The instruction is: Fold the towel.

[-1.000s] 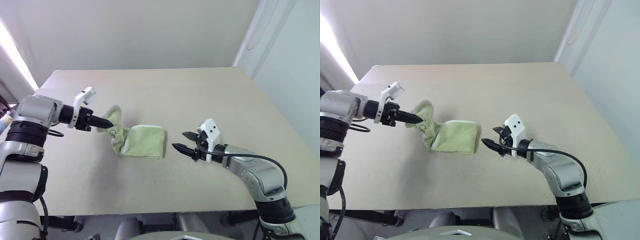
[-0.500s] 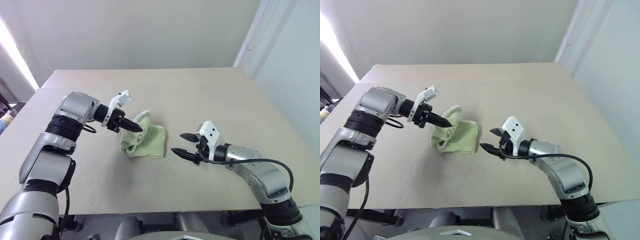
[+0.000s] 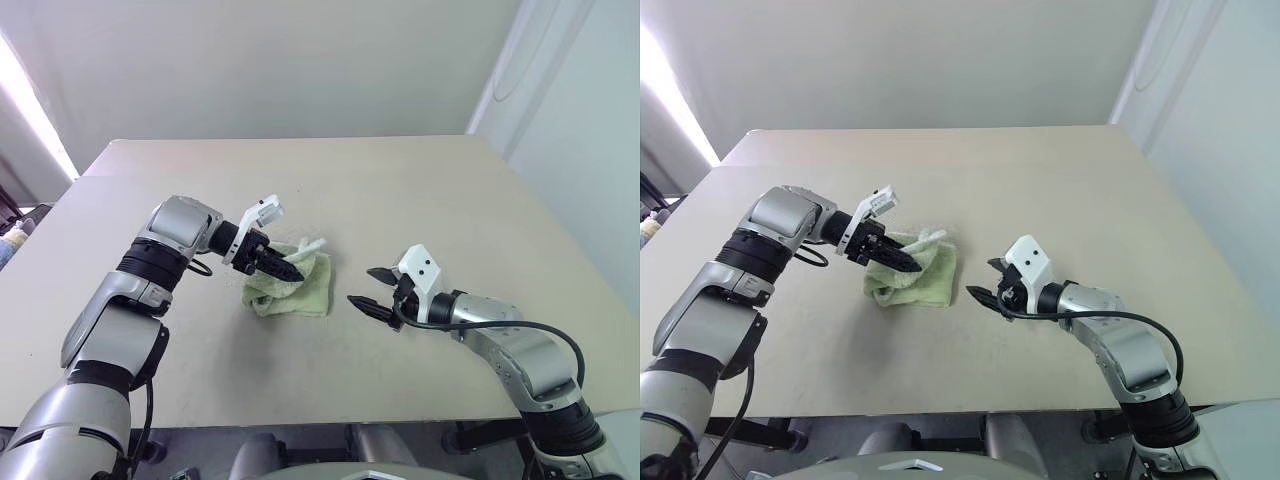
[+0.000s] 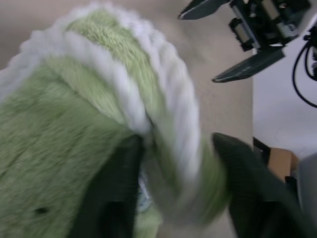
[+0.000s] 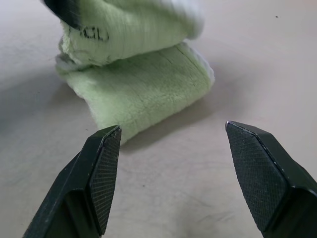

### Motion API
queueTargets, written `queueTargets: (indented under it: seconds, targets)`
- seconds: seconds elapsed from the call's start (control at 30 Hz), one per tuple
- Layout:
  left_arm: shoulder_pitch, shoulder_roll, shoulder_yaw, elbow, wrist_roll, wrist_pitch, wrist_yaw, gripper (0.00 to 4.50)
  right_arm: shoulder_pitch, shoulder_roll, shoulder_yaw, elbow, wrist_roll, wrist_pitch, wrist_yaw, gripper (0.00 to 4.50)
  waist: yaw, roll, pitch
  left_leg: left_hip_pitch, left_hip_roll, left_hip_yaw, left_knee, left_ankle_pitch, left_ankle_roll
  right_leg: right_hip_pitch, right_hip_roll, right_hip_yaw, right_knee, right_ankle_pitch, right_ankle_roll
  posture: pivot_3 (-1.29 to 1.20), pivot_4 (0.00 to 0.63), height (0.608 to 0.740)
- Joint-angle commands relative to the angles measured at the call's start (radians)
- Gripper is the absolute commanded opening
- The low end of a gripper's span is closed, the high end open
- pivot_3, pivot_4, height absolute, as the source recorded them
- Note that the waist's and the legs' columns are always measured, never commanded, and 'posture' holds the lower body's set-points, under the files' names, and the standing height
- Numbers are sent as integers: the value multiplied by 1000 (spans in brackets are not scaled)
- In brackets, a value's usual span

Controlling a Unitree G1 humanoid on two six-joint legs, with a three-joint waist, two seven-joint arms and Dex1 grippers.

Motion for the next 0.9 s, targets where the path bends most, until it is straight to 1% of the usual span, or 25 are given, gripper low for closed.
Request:
queueTargets:
  seconds: [0.03,0.17,0.23,0.3,0.37,0.43,0.47,0.53,0.6,0.7,0.77,0.9]
  targets:
    - [-19,29,47,-37,-41,30,-30,3600,-5,2,-12,-9,-1,-6,-7,3524,0,0,0,0,0,0,0,0,0,0,0,0,0,0,0,0,0,712]
    - [-35,64,98,-75,-90,74,-33,3600,-6,2,-21,-1,3,-7,-6,3524,-1,0,0,0,0,0,0,0,0,0,0,0,0,0,0,0,0,712]
    - [-62,71,148,-37,-102,79,4,3600,-20,9,-31,9,8,-8,-10,3524,0,0,0,0,0,0,0,0,0,0,0,0,0,0,0,0,0,712]
    - [-87,78,192,29,-89,49,60,3600,-39,28,-49,14,26,-10,-16,3524,0,0,0,0,0,0,0,0,0,0,0,0,1,0,0,0,0,712]
    - [-84,91,204,90,-46,-35,121,3600,-74,61,-63,24,51,-3,-26,3524,-2,0,0,1,0,0,1,0,0,0,0,0,1,0,0,0,0,712]
    - [-43,104,194,106,3,-148,166,3600,-122,104,-73,46,72,27,-47,3524,-5,1,0,2,0,0,0,0,0,0,0,1,2,0,0,0,0,712]
    - [6,94,211,103,27,-266,234,3600,-163,135,-77,76,80,51,-68,3524,-5,2,0,2,0,0,0,0,0,0,1,1,3,0,0,0,0,712]
    - [101,82,235,49,34,-431,257,3600,-236,186,-73,139,78,67,-93,3524,-3,3,-1,3,0,0,-1,0,0,0,1,1,3,0,0,0,0,712]
    - [152,79,239,-1,29,-478,241,3600,-280,217,-51,184,64,60,-97,3524,3,1,0,1,1,0,0,0,0,-1,1,1,4,1,-2,0,0,712]
    - [205,35,282,-30,19,-545,319,3600,-320,259,12,239,30,27,-83,3524,14,0,0,-2,0,0,1,0,0,-2,0,0,3,3,-4,0,0,712]
    - [238,21,300,-58,11,-593,333,3600,-329,276,45,261,10,7,-73,3524,18,0,0,-3,-1,0,1,0,0,-2,-1,0,1,3,-3,0,0,712]
    - [341,41,264,-112,58,-723,303,3600,-311,312,120,295,-11,-29,-38,3524,7,1,-1,-2,-1,2,1,0,0,-1,-2,1,1,2,-1,0,0,712]
